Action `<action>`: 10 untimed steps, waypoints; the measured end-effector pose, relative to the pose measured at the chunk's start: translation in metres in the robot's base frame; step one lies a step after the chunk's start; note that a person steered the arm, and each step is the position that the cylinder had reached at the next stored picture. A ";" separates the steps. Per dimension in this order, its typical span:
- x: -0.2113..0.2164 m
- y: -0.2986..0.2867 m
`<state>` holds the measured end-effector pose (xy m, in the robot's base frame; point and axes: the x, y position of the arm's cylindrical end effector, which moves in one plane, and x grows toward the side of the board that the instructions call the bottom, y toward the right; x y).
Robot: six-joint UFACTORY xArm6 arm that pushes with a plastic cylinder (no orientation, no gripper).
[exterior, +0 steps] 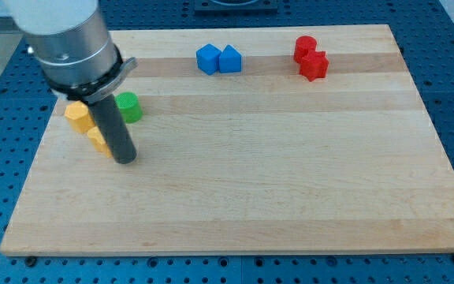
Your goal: Place your arm below the heart
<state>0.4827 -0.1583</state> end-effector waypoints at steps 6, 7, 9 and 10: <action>-0.022 -0.136; -0.008 -0.111; 0.014 -0.052; 0.009 -0.067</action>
<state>0.4916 -0.2250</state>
